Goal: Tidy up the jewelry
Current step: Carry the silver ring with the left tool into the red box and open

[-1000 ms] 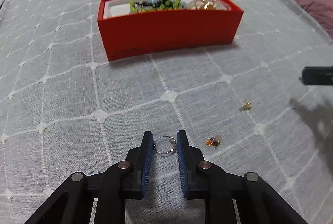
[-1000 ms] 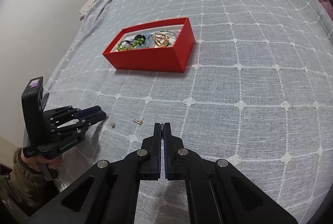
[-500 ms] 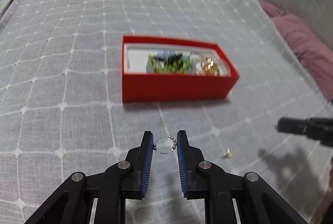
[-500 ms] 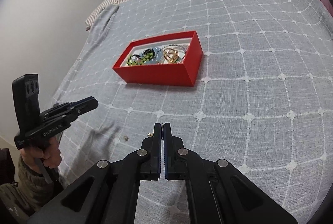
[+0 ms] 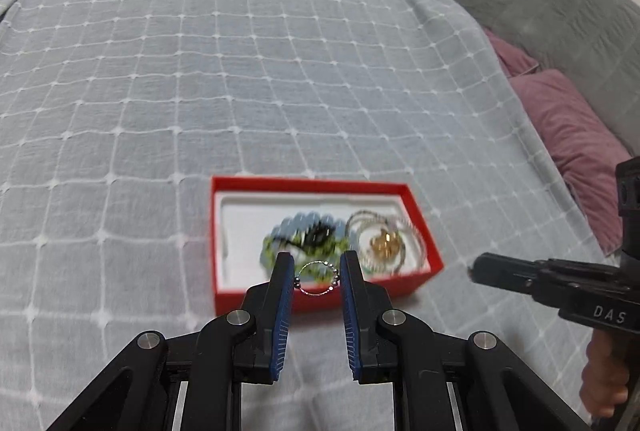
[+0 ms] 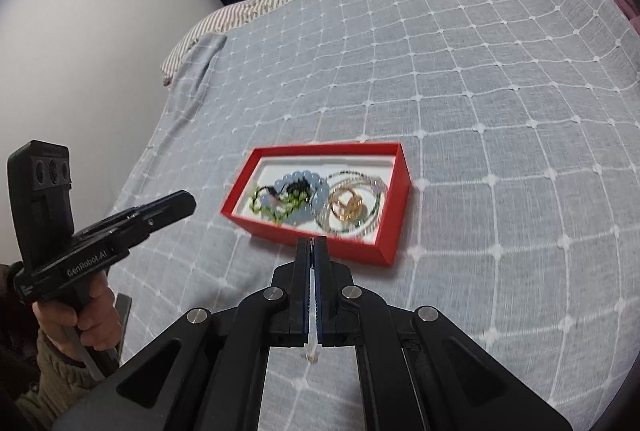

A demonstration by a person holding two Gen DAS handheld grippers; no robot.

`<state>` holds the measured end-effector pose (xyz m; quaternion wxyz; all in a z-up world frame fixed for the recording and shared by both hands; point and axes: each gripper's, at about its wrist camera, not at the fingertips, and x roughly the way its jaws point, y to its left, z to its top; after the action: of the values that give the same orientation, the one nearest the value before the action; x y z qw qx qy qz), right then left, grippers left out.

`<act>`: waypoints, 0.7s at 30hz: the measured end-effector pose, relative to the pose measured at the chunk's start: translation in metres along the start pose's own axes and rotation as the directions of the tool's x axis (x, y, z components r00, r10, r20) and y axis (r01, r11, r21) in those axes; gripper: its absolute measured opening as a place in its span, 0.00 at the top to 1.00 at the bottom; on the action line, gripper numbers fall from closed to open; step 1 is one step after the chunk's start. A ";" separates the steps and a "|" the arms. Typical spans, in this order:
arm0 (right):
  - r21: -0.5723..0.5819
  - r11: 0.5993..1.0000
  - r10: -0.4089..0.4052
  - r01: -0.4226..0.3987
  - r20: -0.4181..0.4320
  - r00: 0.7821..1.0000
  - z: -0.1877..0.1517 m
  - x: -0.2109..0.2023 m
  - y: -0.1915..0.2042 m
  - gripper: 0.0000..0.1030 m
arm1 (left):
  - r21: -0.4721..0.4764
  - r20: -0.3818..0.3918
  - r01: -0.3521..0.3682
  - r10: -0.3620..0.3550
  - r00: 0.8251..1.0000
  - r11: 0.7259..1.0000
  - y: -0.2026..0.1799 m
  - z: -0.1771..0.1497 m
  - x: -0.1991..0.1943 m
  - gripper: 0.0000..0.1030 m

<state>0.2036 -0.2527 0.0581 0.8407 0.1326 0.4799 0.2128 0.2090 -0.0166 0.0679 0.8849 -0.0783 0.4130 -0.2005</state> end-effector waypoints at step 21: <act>-0.060 0.989 -0.134 0.136 0.027 0.991 0.033 0.063 0.010 0.97 | -0.074 -0.066 -0.016 0.012 0.998 0.997 0.034 0.010 0.061 0.82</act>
<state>0.2580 -0.2138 0.0317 0.8623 0.0763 0.4714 0.1687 0.2621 -0.0119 0.0211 0.8688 -0.1018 0.4495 -0.1812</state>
